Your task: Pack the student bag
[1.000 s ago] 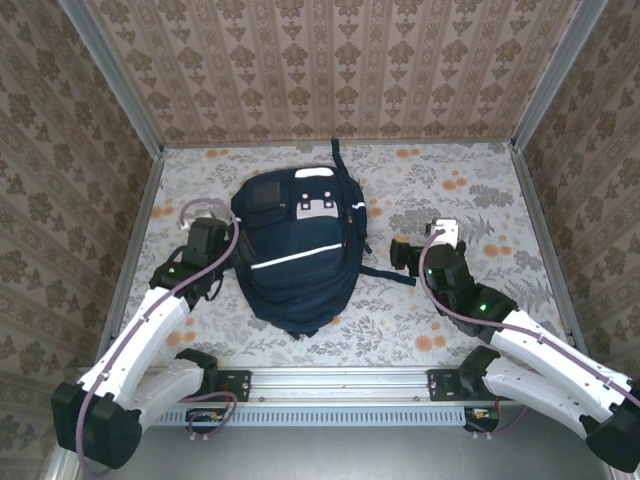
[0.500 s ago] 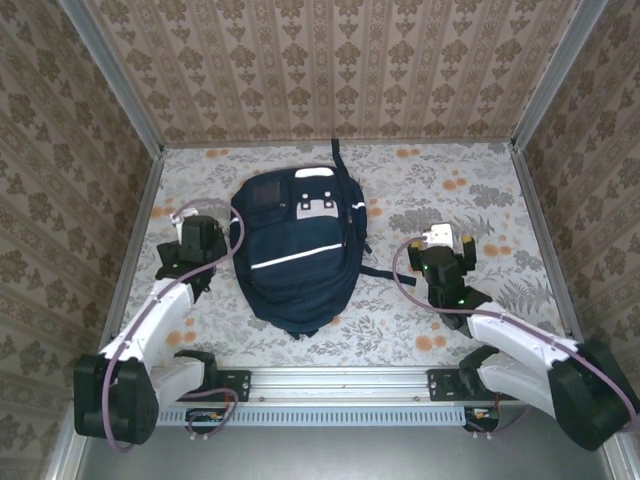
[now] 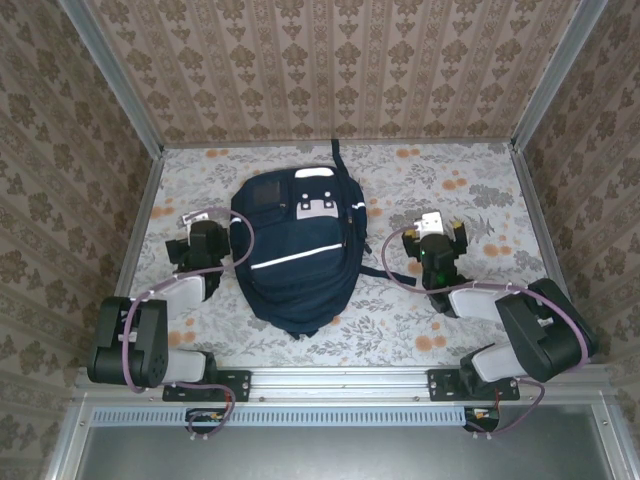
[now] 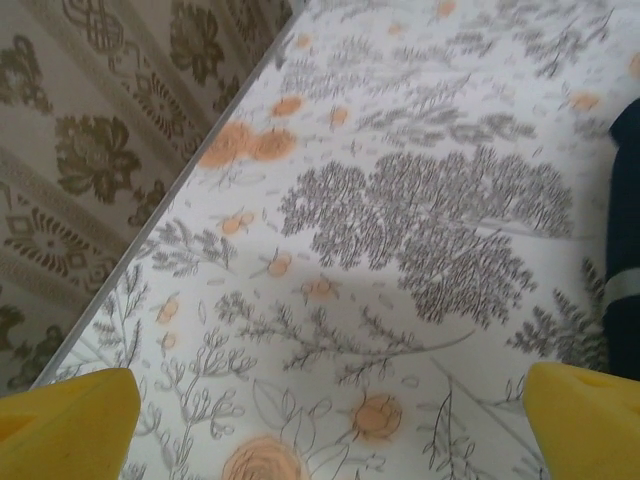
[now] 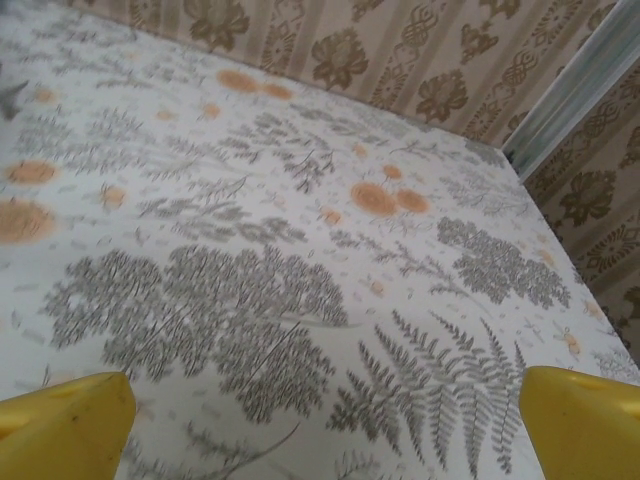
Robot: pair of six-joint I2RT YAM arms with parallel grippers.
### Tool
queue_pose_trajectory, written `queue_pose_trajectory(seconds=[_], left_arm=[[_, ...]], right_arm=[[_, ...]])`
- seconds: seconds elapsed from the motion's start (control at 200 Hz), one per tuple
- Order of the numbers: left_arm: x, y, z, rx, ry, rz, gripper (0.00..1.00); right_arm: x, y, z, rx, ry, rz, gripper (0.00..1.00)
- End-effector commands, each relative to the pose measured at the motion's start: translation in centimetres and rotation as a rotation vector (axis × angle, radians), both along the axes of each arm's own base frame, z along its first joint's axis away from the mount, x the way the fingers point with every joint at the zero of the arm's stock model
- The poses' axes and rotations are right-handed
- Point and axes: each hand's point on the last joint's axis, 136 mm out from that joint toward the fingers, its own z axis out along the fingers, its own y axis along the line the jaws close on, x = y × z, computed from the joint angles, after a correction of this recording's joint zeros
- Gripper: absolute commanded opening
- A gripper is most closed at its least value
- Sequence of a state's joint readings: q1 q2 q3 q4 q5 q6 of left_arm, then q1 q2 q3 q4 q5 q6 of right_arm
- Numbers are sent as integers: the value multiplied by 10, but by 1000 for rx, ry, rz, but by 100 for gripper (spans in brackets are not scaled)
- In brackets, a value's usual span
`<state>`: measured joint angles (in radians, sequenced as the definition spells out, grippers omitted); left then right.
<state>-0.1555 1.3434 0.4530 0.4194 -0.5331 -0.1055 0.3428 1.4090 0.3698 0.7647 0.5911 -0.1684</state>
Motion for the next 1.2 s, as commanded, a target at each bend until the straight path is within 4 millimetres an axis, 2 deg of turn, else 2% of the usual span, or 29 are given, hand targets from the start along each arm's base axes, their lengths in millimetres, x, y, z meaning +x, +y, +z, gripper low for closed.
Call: queue_pose_trajectory(seconds=[0.0, 0.125, 0.465, 0.64, 0.705, 0.745, 0.815, 0.885, 0.95, 0.995, 1.035, 1.085, 1.14, 1.195], left_arm=[[11, -3, 23, 9, -143, -45, 100], [17, -2, 23, 18, -136, -55, 100], [36, -7, 12, 58, -102, -94, 100], [43, -9, 6, 31, -76, -125, 100], [42, -12, 7, 29, -91, -140, 100], [40, -13, 8, 28, -107, -149, 100], [39, -16, 8, 22, -118, -167, 100], [41, -18, 5, -4, -109, -198, 100], [38, -18, 1, -36, -121, -225, 100], [33, -21, -6, -38, -141, -245, 100], [34, -23, 2, 15, -210, -256, 100], [32, -31, -3, -1, -161, -274, 100], [34, -28, -2, 6, -179, -270, 100], [33, -28, -3, -6, -167, -264, 100]], right_arm=[[5, -12, 15, 109, -40, -12, 100], [3, -32, 13, 215, -41, -30, 100], [-3, -24, 14, 267, -43, 55, 100], [6, -25, 19, 283, -109, 86, 100], [14, -18, 13, 278, -93, 142, 100], [19, -15, -1, 272, -64, 156, 99], [20, -27, -8, 307, -70, 103, 100], [23, -26, -13, 313, -92, 125, 100], [24, -29, -18, 317, -36, 94, 100], [28, -32, -17, 314, -48, 81, 100], [27, -35, -17, 316, -41, 58, 99], [26, -44, -16, 316, -62, 3, 100], [23, -55, -15, 321, -85, -68, 100], [25, -56, -16, 322, -68, -73, 100]])
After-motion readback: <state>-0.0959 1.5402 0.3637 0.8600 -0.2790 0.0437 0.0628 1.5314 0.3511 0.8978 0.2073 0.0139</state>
